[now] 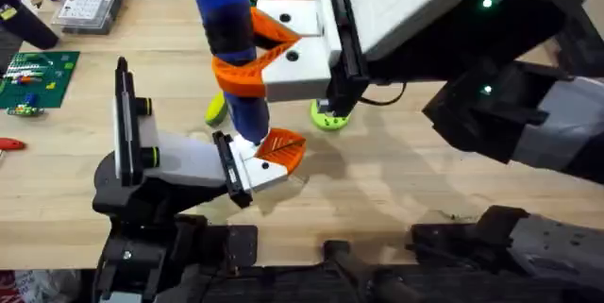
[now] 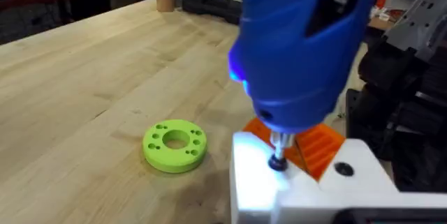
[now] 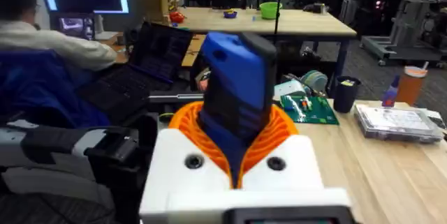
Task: Pick up the gripper from the table and insert it into the empty holder that is missing its gripper. Then pick up a screw, insert it into the mounting hole, and use the screwdriver to tighten it. Finally, clean up the table by picking up the vegetable and placing it into the bucket.
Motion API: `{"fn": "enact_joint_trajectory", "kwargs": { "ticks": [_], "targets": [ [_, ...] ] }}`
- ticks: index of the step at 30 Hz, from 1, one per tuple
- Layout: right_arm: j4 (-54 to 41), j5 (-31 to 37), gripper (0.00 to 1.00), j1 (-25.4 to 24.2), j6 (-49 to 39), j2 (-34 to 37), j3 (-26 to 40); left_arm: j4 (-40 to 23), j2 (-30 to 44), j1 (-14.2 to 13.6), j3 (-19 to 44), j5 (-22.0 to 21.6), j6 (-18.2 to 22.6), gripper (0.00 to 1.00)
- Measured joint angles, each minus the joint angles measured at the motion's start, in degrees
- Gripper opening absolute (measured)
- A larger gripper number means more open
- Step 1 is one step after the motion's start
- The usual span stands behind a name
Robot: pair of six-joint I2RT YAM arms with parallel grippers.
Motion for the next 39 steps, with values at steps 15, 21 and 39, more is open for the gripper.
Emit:
{"fn": "enact_joint_trajectory", "kwargs": {
  "ticks": [15, 21, 39],
  "targets": [
    [-1.09, 0.00, 0.021, 0.00, -0.48, 0.00, 0.05, -0.02, 0.00, 0.00, 0.00, 0.01, -0.02, 0.004],
    [-1.29, 0.00, 0.021, 0.00, -0.66, 0.00, 0.07, 0.00, 0.00, 0.00, 0.00, 0.01, 0.00, 0.004],
    [-0.46, -0.22, 0.021, 0.00, -0.88, 0.22, 0.33, 0.00, 0.00, 0.00, 0.00, 0.01, 0.00, 0.004]
  ]
}}
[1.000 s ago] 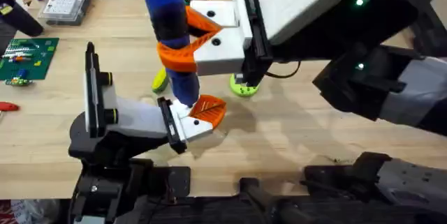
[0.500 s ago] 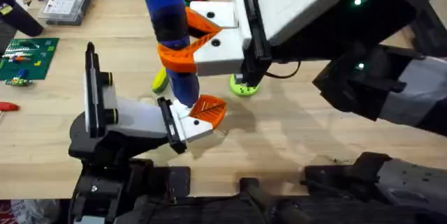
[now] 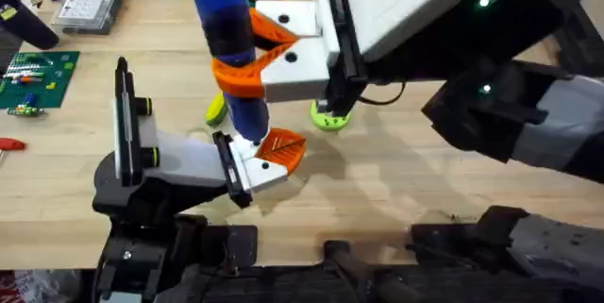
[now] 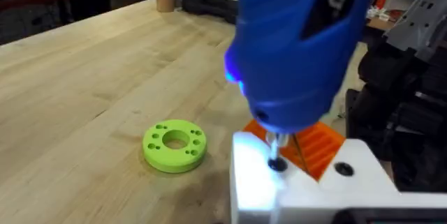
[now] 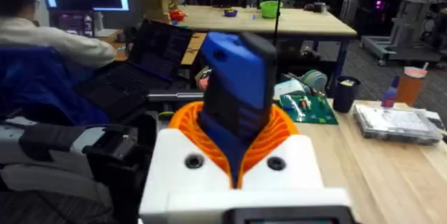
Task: Pick up the gripper from the table and insert it into the empty holder that is missing its gripper. Then pick up a screw, insert it into the mounting hole, and use the screwdriver to tighten it. Finally, clean up the table by picking up the vegetable and placing it into the bucket.
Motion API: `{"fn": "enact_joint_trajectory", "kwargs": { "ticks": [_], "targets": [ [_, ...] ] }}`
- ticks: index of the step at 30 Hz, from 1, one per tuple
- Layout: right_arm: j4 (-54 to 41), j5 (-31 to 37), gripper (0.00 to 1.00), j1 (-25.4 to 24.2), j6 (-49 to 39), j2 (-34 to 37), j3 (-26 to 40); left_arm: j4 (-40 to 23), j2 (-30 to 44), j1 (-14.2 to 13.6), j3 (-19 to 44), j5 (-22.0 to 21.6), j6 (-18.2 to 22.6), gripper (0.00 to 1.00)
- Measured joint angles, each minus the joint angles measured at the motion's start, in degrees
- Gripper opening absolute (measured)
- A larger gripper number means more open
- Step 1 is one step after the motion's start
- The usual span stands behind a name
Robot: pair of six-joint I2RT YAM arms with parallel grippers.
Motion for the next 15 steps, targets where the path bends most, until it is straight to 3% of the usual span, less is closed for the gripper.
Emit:
{"fn": "enact_joint_trajectory", "kwargs": {
  "ticks": [7, 15],
  "targets": [
    [-9.77, -0.88, 0.021, -0.73, -1.81, -0.15, 7.89, 0.00, 0.00, 0.00, 0.00, 0.00, 0.00, 0.004],
    [-42.98, 0.59, 0.019, -1.66, -13.70, -1.28, 25.10, 0.00, 0.00, 0.00, 0.00, 0.00, 0.00, 0.004]
  ]
}}
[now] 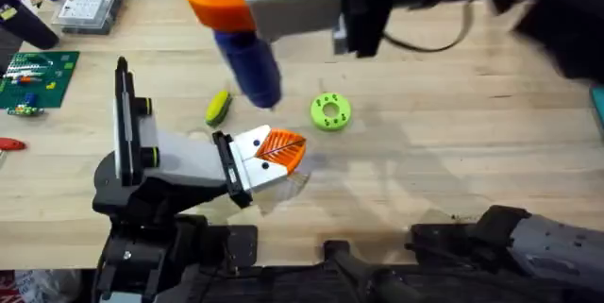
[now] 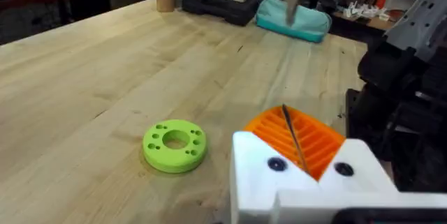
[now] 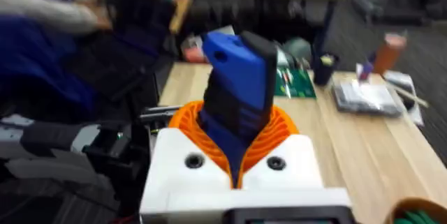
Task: Pick up the gripper from the table and insert it into the empty holder that is missing its gripper. Then pick up a screw, insert it into the mounting hole, and use the screwdriver to tighten it. Finally, clean up the table by picking up the vegetable and placing it into the bucket.
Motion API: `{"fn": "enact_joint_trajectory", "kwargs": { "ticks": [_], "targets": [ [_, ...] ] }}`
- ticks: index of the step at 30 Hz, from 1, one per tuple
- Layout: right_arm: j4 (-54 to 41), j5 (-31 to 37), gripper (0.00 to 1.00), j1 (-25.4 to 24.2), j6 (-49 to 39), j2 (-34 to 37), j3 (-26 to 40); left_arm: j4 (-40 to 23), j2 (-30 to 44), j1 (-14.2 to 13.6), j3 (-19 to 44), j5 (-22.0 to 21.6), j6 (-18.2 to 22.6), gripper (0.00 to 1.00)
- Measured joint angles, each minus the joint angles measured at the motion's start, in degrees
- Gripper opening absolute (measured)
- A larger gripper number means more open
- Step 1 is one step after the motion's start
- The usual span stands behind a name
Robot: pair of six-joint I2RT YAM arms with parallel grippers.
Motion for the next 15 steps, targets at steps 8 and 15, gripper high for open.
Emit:
{"fn": "enact_joint_trajectory", "kwargs": {
  "ticks": [8, 15],
  "targets": [
    [-27.00, 11.97, 0.019, 0.04, -11.56, -1.07, 12.18, 0.00, 0.00, 0.00, 0.00, 0.00, 0.00, 0.004],
    [-43.63, 34.04, 0.019, 0.04, -14.78, -1.05, 13.85, 0.00, 0.00, 0.00, 0.00, -0.04, 0.00, 0.004]
  ]
}}
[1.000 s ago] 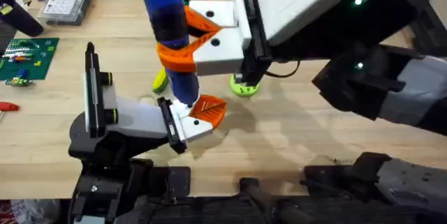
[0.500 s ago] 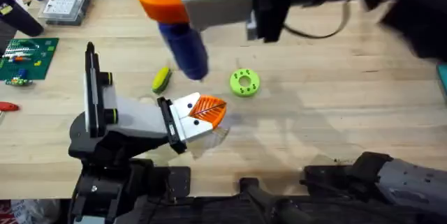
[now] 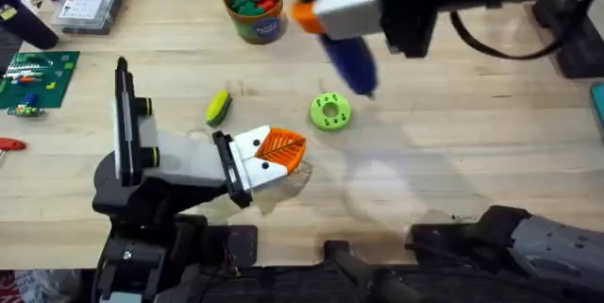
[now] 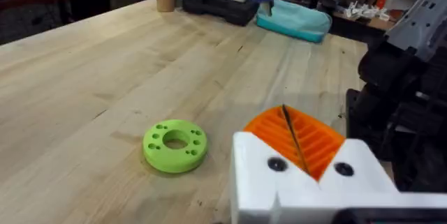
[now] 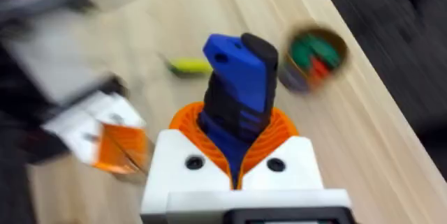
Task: Pick up the gripper from the table and insert it into the empty holder that is missing its gripper. Then pick up a screw, insert it into the mounting hole, and use the screwdriver to tighten it. Finally, clean up the table by picking up the vegetable and placing it into the bucket.
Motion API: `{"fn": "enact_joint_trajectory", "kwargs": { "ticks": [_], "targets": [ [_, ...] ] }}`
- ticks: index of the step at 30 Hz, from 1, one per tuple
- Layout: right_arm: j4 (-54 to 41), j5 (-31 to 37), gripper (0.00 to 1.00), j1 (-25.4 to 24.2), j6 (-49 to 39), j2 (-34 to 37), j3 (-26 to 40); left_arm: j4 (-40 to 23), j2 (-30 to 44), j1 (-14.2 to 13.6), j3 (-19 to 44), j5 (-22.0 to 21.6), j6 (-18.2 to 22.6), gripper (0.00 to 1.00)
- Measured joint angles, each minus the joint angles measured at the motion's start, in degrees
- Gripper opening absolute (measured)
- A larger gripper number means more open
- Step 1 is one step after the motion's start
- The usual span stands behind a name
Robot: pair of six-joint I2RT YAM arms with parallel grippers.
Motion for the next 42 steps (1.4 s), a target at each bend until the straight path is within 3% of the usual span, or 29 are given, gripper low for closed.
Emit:
{"fn": "enact_joint_trajectory", "kwargs": {
  "ticks": [8, 10, 12, 28, 42],
  "targets": [
    [-6.48, 21.39, 0.019, -0.04, -1.69, 4.65, 0.17, 0.00, 0.00, 0.00, 0.00, 0.02, 0.00, 0.004],
    [-9.19, 24.69, 0.019, -0.29, -4.33, 7.00, 0.36, 0.00, 0.00, 0.00, 0.00, 0.02, 0.00, 0.004],
    [-15.63, 28.64, 0.019, -2.15, -13.16, 12.81, 0.42, 0.00, 0.00, 0.00, 0.00, 0.00, 0.00, 0.004],
    [-11.26, 29.71, 0.019, -24.08, -30.80, 32.74, 0.44, 0.02, 0.00, 0.00, 0.00, 0.00, -0.02, 0.004],
    [-7.53, 29.43, 0.019, -25.66, -34.79, 45.49, 0.55, 0.00, 0.00, 0.00, 0.00, 0.00, 0.00, 0.004]
  ]
}}
